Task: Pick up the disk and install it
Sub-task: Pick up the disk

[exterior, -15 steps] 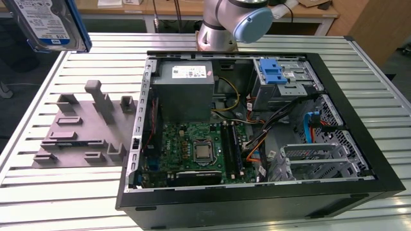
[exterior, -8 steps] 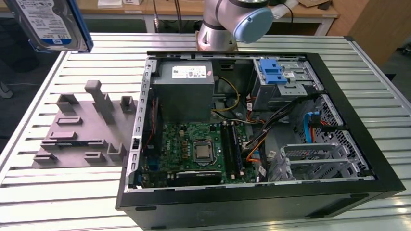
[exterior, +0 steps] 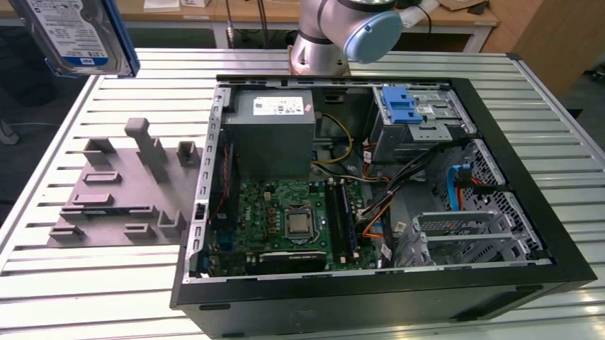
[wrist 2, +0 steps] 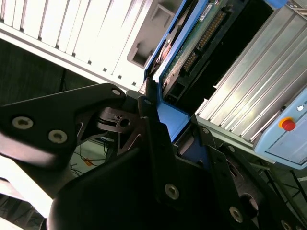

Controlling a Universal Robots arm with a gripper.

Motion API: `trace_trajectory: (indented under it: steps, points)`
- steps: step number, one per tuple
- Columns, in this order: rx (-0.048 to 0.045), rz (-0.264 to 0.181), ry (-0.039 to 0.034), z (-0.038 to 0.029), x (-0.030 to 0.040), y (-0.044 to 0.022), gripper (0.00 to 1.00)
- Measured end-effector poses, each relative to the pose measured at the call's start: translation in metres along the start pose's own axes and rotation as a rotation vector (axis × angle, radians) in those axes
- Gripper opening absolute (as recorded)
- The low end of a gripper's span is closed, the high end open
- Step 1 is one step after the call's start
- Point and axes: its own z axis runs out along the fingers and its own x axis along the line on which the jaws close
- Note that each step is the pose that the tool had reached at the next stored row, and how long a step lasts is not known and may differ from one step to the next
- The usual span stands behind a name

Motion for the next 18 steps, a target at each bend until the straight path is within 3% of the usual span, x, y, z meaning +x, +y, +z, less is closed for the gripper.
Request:
trace_trajectory:
  steps: [18]
  points:
    - [0.0001,0.000,0.0000,0.0000,-0.0003,-0.0075,0.36]
